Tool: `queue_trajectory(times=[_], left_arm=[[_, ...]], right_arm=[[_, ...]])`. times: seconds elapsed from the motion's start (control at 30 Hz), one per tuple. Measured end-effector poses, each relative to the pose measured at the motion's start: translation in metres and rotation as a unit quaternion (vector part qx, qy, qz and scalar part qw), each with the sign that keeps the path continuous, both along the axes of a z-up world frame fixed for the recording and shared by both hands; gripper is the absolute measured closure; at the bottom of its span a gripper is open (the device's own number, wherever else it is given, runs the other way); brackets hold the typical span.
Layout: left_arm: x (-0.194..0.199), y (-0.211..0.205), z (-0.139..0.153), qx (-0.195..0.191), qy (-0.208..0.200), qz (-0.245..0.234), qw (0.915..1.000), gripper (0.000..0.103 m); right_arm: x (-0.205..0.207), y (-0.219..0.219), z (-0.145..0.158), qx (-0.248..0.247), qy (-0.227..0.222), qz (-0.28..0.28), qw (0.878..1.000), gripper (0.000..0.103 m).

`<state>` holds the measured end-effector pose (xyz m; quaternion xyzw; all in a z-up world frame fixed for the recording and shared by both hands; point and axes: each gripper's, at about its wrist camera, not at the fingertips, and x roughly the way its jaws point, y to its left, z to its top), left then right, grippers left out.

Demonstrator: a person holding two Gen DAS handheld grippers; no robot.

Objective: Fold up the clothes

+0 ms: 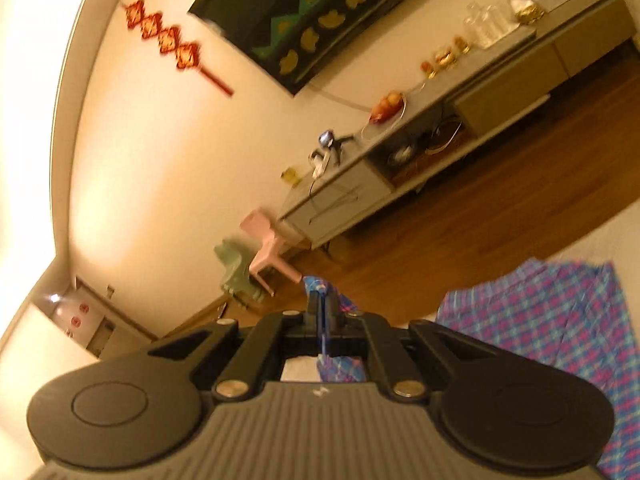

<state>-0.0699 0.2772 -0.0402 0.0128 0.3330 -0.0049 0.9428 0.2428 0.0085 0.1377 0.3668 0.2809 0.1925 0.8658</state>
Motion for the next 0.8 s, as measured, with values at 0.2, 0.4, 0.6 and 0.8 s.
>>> queue_trajectory(times=[0.2,0.4,0.6,0.8], left_arm=[[-0.015,-0.065,0.019,0.009,-0.048,-0.140,0.9889,0.101],[-0.010,-0.107,-0.013,0.029,0.020,-0.222,0.9743,0.101],[-0.011,-0.109,-0.024,0.023,0.064,-0.258,0.9638,0.100],[0.008,-0.078,0.035,-0.063,0.027,-0.295,0.9530,0.089]], right_arm=[[0.013,-0.065,0.012,0.006,-0.004,-0.063,0.998,0.102],[0.013,-0.129,-0.036,0.018,0.039,-0.120,0.992,0.102],[-0.003,-0.149,-0.097,0.039,0.072,-0.144,0.986,0.102],[-0.031,-0.142,-0.123,0.028,0.073,-0.126,0.989,0.102]])
